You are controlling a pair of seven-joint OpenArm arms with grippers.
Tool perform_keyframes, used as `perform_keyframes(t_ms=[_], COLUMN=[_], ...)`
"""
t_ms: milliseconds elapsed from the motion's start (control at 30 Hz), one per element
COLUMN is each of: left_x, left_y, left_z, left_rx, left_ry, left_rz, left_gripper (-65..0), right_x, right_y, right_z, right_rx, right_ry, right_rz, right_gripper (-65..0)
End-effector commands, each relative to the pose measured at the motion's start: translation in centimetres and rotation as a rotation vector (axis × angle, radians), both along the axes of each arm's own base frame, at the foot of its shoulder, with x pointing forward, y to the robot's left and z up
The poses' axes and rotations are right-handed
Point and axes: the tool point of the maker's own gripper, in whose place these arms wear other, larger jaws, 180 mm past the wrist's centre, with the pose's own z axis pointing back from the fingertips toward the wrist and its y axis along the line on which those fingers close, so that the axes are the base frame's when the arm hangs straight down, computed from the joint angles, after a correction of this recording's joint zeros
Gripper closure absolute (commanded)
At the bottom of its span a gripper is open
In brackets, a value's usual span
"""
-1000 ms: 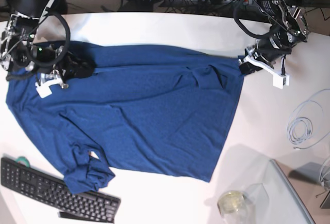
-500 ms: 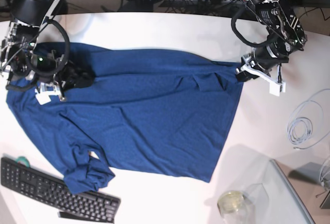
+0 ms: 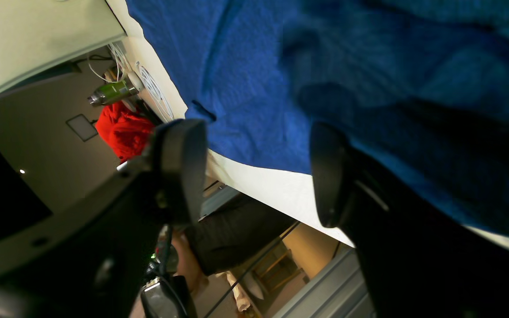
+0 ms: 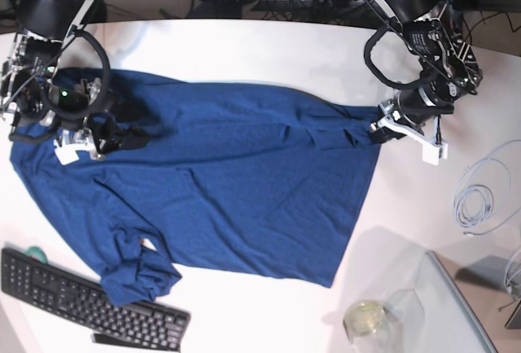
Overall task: Layout the t-shirt on the table in an organized manner, then fold the t-shirt properly
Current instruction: 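Pull the shirt shoulder with the right gripper away from the left gripper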
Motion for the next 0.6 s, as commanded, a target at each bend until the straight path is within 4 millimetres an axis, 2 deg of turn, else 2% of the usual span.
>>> perform_keyframes(t_ms=[0,100,167,367,400,567], left_x=[1.1,1.1,1.8,2.7,3.1,3.6], left_y=[0.6,0.6,0.5,0.6,0.6,0.6], left_z=[1.1,1.1,1.5,1.4,1.6,2.1], left_rx=[0.009,0.006,0.004,-0.011,-0.013,-0.016], left_ry=[-0.047,-0.045,-0.06,-0.062,-0.069,-0.085], left_rz=[0.011,0.011,0.011,0.011,0.011,0.015], left_gripper=[0.0,0.0,0.0,0.0,-3.8,-34.6], right_x=[0.8,0.7,0.9,-0.5,-0.8,-2.5], right_y=[-0.5,-0.9,-1.2,-2.0,-2.6,-5.6], right_z=[1.2,1.9,2.7,4.5,4.8,5.3], right_rx=[0.002,-0.033,-0.06,-0.082,-0.095,-0.212], right_ry=[-0.042,-0.078,-0.112,-0.183,-0.192,-0.237], right_rz=[-0.009,-0.001,0.002,-0.013,-0.026,-0.067], right_gripper=[-34.8,-35.0,-35.1,-35.1,-35.1,-35.3])
